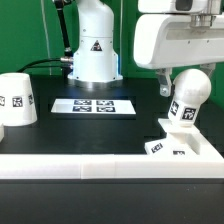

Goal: Assemble lamp

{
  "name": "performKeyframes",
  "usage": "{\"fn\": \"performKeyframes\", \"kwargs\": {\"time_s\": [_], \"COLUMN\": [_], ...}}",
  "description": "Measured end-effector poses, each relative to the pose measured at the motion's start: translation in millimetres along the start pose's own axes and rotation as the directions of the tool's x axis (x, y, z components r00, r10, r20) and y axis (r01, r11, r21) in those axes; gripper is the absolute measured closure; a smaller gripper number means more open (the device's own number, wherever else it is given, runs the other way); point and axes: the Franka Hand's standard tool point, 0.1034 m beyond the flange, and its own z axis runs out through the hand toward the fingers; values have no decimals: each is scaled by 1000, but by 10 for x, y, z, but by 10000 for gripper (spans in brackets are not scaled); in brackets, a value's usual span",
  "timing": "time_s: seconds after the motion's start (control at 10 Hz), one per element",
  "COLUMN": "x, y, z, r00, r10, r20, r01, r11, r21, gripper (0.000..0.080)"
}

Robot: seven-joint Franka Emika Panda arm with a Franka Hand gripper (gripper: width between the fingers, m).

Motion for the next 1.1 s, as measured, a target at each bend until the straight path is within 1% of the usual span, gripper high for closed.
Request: {"fn": "performKeyframes", "kwargs": {"time_s": [0.1,0.2,0.3,0.4,0.5,0.6,0.7,0.8,1.1], "x": [38,74,117,178,191,177,139,106,58], "y": [20,18,16,20,17,29,65,96,165], "z": [-14,-17,-8,6,9,15,26,36,37], "r00": [993,974,942,901,869,834,810,806,818], "r10": [-116,-227,-333,-431,-491,-549,-583,-588,-572], "r20": [7,15,32,45,55,61,63,65,64], "r01": [117,228,334,432,493,551,586,591,574], "r11": [993,974,942,901,869,834,810,807,819], "r21": [-15,-22,-19,-27,-31,-30,-25,-22,-25], "gripper": [101,101,101,101,101,101,101,101,101]}}
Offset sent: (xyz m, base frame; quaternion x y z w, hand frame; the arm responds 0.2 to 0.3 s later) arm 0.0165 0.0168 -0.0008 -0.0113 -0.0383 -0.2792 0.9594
